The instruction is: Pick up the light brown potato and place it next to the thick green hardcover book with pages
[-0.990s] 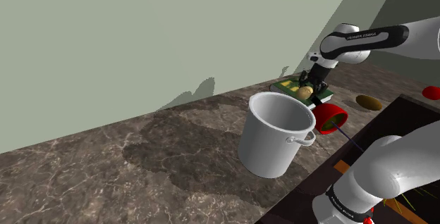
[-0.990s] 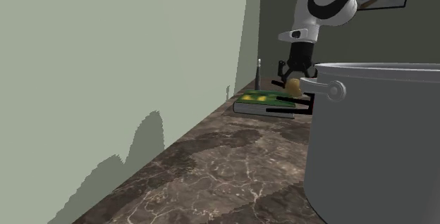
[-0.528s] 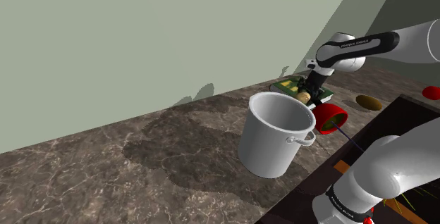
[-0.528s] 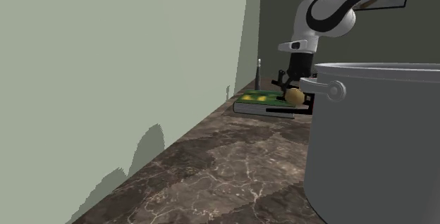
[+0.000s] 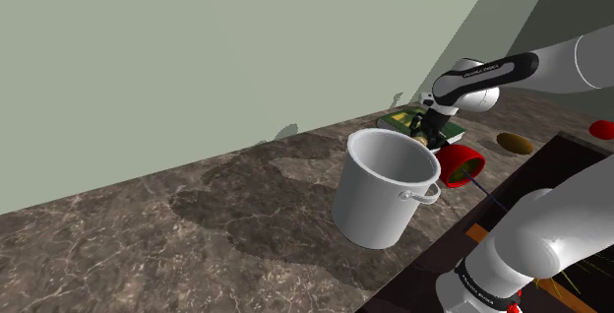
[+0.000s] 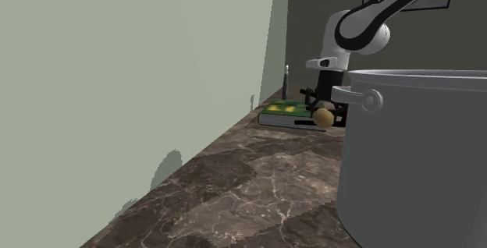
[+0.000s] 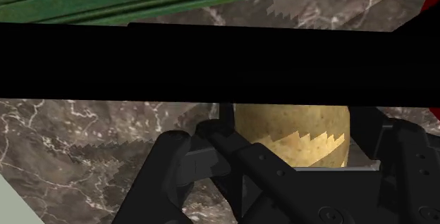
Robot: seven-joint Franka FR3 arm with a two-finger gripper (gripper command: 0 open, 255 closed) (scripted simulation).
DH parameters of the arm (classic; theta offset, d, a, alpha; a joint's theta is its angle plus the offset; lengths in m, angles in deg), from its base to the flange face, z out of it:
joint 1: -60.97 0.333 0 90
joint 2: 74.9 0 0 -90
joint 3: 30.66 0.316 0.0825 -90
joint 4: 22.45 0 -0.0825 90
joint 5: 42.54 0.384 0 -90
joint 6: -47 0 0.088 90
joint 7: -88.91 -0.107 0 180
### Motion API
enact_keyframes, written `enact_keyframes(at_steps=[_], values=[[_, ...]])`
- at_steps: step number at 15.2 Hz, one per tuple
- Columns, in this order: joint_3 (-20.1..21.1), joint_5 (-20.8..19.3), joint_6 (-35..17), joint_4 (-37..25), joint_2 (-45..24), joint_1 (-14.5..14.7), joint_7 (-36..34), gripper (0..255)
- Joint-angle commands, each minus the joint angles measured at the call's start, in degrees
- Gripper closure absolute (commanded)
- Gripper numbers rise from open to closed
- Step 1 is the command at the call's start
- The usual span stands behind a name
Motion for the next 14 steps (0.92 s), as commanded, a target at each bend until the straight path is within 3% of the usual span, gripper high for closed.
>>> enact_keyframes(at_steps=[1, 4, 11, 12, 14], values=[[-0.61, 0.63, -1.80, 1.06, -1.41, 0.14, 0.79, 255], [-1.13, 2.03, -4.41, 2.00, -3.37, 0.53, 2.07, 255], [-0.80, 2.14, -4.41, 2.00, -3.42, 0.20, 2.15, 255], [-0.76, 2.41, -4.44, 1.74, -3.75, 0.39, 2.13, 0], [-0.62, 2.05, -4.19, 1.90, -3.28, 0.25, 1.84, 0]])
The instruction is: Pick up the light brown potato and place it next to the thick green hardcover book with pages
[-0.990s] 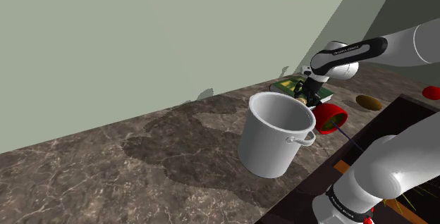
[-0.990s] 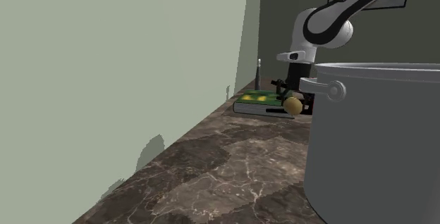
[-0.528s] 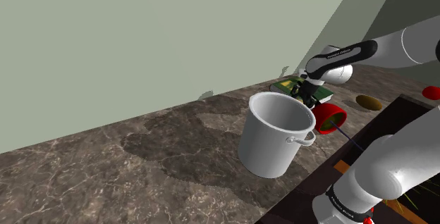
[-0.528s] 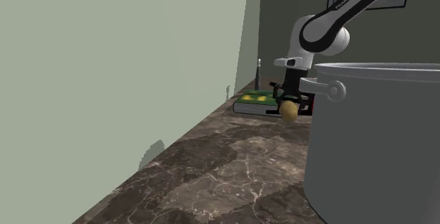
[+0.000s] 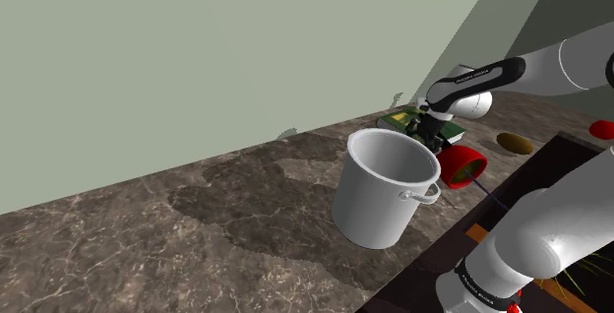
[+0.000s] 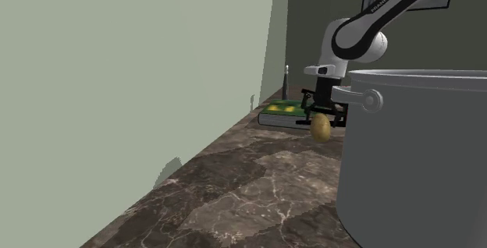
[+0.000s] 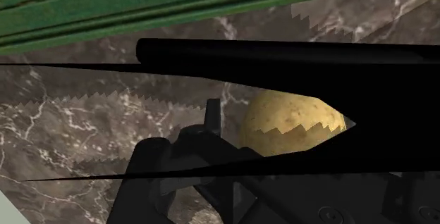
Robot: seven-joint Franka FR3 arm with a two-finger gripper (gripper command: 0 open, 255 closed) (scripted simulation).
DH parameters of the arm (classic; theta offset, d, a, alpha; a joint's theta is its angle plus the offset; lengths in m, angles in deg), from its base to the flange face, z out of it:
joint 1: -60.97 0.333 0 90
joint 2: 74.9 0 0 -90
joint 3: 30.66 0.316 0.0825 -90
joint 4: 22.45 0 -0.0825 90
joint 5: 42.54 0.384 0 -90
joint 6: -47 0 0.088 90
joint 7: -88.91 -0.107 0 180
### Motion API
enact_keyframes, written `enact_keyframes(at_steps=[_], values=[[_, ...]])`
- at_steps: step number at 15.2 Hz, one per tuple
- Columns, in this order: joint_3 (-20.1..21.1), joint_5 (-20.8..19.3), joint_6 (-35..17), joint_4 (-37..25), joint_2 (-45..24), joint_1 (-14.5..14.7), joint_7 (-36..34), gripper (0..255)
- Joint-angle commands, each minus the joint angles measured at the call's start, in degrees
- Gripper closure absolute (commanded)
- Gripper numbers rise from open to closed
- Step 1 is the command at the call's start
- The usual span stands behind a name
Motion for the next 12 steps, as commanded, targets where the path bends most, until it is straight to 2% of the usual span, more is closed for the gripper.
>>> enact_keyframes(at_steps=[1, 3, 7, 12], values=[[-0.19, 0.06, 0.98, 0.56, -0.39, -0.07, -0.01, 0], [-0.36, -0.11, 0.99, 0.71, -0.19, -0.31, 0.25, 0], [1.09, -3.62, 9.19, -2.57, 5.40, -1.88, -2.43, 0], [1.14, -3.60, 9.19, -2.57, 5.39, -1.93, -2.41, 0]])
